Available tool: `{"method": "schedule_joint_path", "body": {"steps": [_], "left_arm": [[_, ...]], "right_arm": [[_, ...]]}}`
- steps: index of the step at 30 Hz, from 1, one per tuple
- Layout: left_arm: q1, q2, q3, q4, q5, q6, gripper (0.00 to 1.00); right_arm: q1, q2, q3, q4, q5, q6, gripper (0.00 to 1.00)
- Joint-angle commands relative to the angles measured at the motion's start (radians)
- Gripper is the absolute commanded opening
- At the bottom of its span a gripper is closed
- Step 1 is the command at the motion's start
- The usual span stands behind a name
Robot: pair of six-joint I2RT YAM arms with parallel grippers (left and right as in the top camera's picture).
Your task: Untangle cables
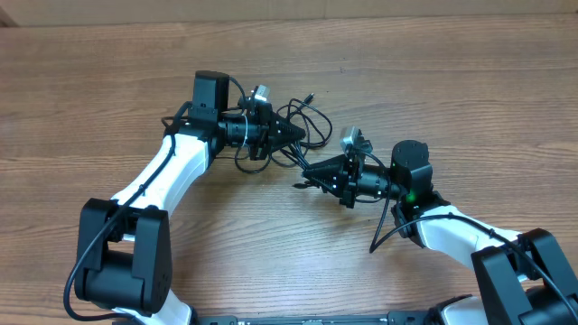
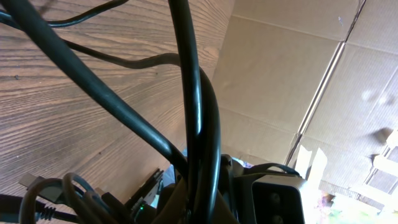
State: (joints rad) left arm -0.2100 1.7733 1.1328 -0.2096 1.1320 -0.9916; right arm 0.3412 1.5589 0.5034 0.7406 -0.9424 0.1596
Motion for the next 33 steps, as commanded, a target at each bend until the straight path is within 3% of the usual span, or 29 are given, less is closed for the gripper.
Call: {"method": "schedule_joint_path", "body": {"steps": [1, 15, 33], "left_arm": [[-0.006, -0.014, 0.014, 0.005, -0.002, 0.003, 0.04], [-0.010, -0.014, 0.014, -0.003, -0.078, 0.054, 0.04], [-0.066, -0.014, 0.014, -0.003, -0.109, 0.054, 0.04]], "right_arm": [[0.005, -0.007, 0.009, 0.014, -0.003, -0.004, 0.04], [0.006, -0.007, 0.010, 0.378, -0.047, 0.231, 0.04], [-0.003, -0.007, 0.010, 0.418, 0.023, 0.223, 0.04]]}}
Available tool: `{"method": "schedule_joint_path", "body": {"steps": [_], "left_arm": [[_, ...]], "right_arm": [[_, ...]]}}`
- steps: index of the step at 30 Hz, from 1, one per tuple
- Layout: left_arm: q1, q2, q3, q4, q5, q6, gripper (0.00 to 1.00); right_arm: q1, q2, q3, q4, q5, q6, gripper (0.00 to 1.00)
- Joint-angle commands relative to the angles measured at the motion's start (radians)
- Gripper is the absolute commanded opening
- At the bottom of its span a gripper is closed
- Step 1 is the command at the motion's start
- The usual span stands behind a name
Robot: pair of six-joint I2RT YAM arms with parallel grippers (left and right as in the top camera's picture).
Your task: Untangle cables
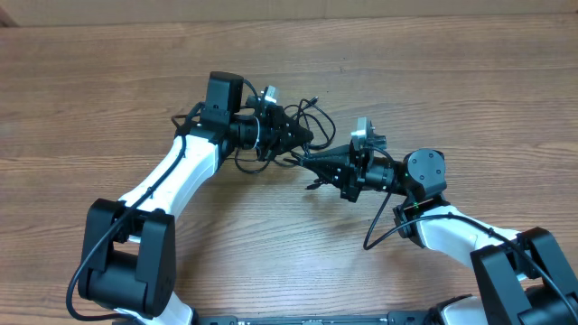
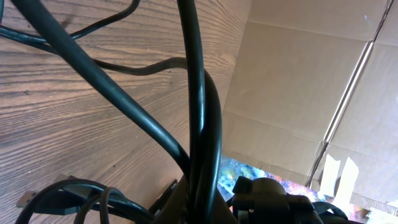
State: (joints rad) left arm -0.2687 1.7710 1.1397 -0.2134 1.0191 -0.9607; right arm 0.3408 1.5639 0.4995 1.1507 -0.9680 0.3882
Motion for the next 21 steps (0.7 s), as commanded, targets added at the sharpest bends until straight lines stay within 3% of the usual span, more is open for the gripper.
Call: {"method": "schedule_joint_path", "body": {"steps": [1, 10, 17, 21], "left_arm": [[-0.007, -0.011, 0.008, 0.001, 0.012, 0.028, 0.04], [-0.007, -0.011, 0.008, 0.002, 0.126, 0.071, 0.04], [-0.007, -0.011, 0.008, 0.001, -0.035, 0.050, 0.04], [-0.007, -0.011, 0.008, 0.000, -0.169, -0.034, 0.04]], "right_arm": [[-0.010, -0.012, 0.013, 0.006, 0.059, -0.022, 0.04], [-0.095, -0.012, 0.013, -0.121, 0.103, -0.100, 0.04], [-0.079, -0.012, 0.013, -0.076, -0.003, 0.005, 0.04], [-0.042, -0.012, 0.013, -0.084, -0.052, 0.066, 0.04]]}}
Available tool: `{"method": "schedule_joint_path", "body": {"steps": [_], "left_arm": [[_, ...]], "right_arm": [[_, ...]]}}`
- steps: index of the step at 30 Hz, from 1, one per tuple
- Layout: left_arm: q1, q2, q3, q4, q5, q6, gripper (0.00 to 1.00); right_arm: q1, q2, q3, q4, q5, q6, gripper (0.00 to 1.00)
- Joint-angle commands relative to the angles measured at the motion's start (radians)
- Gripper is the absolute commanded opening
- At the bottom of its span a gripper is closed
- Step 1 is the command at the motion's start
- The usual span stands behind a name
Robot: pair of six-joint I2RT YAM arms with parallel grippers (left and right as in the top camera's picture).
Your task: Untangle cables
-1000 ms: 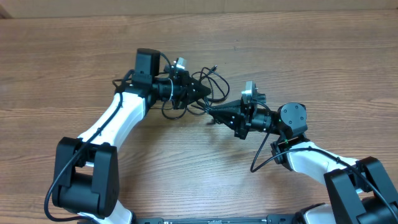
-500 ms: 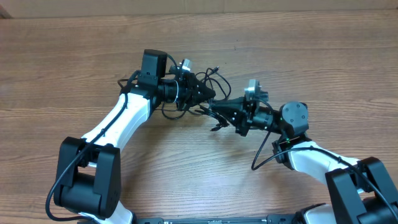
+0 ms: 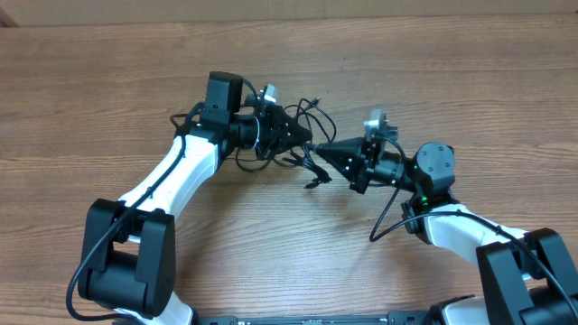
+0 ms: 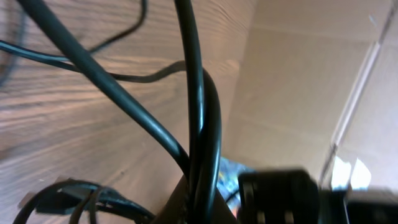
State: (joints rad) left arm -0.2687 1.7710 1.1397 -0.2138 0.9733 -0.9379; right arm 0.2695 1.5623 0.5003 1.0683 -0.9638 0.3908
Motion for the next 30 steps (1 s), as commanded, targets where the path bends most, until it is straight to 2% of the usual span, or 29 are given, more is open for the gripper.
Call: {"method": "schedule_joint_path", "body": {"steps": [1, 5, 9, 12, 17, 23, 24, 25, 26, 27, 28, 30], "left_arm": [[-0.006, -0.011, 0.008, 0.001, -0.164, -0.085, 0.05], [-0.006, -0.011, 0.008, 0.006, -0.266, -0.286, 0.04], [-0.006, -0.011, 0.008, 0.087, -0.275, -0.525, 0.04], [-0.006, -0.011, 0.008, 0.223, -0.268, -0.671, 0.04], [-0.007, -0.011, 0.008, 0.549, -0.233, -0.889, 0.04], [-0.008, -0.011, 0.008, 0.800, -0.136, -1.025, 0.04], [-0.008, -0.011, 0.008, 0.816, -0.111, -1.035, 0.04], [-0.007, -0.011, 0.008, 0.824, -0.094, -1.037, 0.04], [-0.007, -0.011, 0.008, 0.825, -0.078, -1.037, 0.04], [-0.005, -0.011, 0.008, 0.824, -0.066, -1.037, 0.04], [-0.002, -0.011, 0.008, 0.822, -0.058, -1.036, 0.04], [0.007, -0.011, 0.008, 0.818, -0.041, -1.033, 0.04]], "right_arm": [[0.042, -0.011, 0.013, -0.006, -0.069, 0.067, 0.04], [0.100, -0.011, 0.013, -0.060, -0.078, 0.064, 0.04], [0.109, -0.011, 0.013, -0.063, -0.077, 0.051, 0.04], [0.109, -0.011, 0.013, -0.066, -0.077, 0.051, 0.04], [0.101, -0.011, 0.013, -0.119, -0.044, -0.005, 0.04], [0.101, -0.011, 0.013, -0.347, 0.210, -0.157, 0.04], [0.101, -0.011, 0.013, -0.377, 0.268, -0.158, 0.07], [0.101, -0.011, 0.013, -0.393, 0.300, -0.158, 0.13], [0.101, -0.011, 0.013, -0.397, 0.314, -0.158, 0.22], [0.101, -0.011, 0.013, -0.393, 0.313, -0.158, 0.39], [0.101, -0.011, 0.013, -0.385, 0.312, -0.157, 0.51], [0.101, -0.011, 0.013, -0.367, 0.312, -0.157, 0.62]]}}
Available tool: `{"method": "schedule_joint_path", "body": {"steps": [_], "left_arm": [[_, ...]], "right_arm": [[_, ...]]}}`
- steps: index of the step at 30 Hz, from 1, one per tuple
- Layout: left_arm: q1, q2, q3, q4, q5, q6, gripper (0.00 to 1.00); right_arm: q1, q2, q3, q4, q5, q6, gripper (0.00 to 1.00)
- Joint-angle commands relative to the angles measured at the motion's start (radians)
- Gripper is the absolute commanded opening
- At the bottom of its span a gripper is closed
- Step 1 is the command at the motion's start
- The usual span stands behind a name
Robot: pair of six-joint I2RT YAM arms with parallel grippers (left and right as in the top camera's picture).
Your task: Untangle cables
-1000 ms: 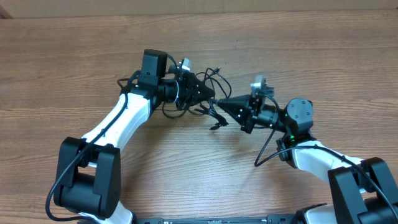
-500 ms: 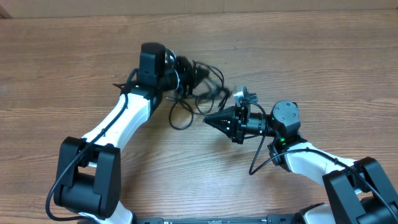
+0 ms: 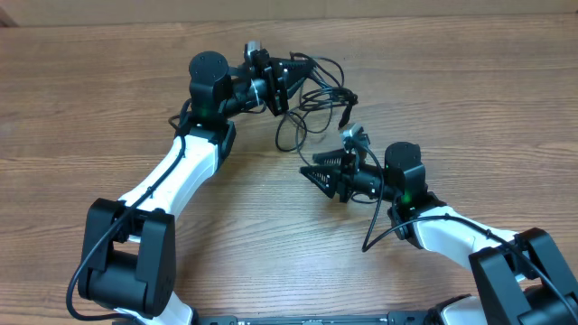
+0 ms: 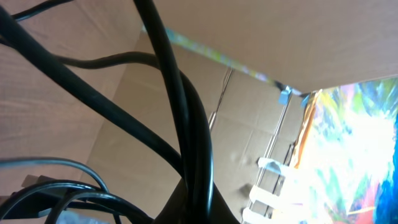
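Observation:
A tangle of thin black cables [image 3: 318,94] hangs off the table from my left gripper [image 3: 291,78], which is raised at the back and shut on the bundle. In the left wrist view thick black strands [image 4: 188,124] rise out of the left gripper [image 4: 198,214] and fork apart. A loop [image 3: 287,135] droops toward the wood and a plug end [image 3: 346,114] dangles at the right. My right gripper [image 3: 309,170] sits lower, in front of the bundle, pointing left. Its jaws look open, with nothing between them and clear of the cables.
The wooden table [image 3: 108,108] runs across the whole overhead view. A cardboard wall [image 3: 452,7] stands along the back edge and fills the left wrist view behind the cables [image 4: 249,37]. The right arm's own lead [image 3: 379,230] trails beside it.
My left gripper has lifted and swung toward the back with the whole bundle. The right gripper, which had its tip at the cables, is now lower, nearer the front, and free of them.
At first both grippers met at the tangle mid-table, the left shut on the bundle and the right at its right side. Then the right stood further right with a strand stretched between them. Now the left holds the bundle up at the back alone.

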State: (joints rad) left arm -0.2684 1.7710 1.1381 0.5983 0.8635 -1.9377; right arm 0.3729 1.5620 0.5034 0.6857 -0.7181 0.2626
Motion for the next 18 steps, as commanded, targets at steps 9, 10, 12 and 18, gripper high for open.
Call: {"method": "schedule_joint_path", "body": {"steps": [9, 10, 12, 18], "left_arm": [[0.045, -0.011, 0.009, 0.003, 0.100, 0.033, 0.04], [0.051, -0.011, 0.009, 0.004, 0.103, 0.067, 0.04], [0.065, -0.011, 0.009, 0.003, 0.121, 0.130, 0.04], [0.099, -0.011, 0.009, -0.003, 0.240, 0.411, 0.04]], "right_arm": [[-0.002, -0.010, 0.010, 0.115, -0.029, -0.029, 0.73], [-0.002, -0.010, 0.010, 0.129, -0.047, -0.029, 0.73], [-0.002, -0.010, 0.010, 0.160, -0.076, -0.029, 0.73], [-0.002, -0.010, 0.010, 0.189, -0.095, -0.037, 0.67]]}}
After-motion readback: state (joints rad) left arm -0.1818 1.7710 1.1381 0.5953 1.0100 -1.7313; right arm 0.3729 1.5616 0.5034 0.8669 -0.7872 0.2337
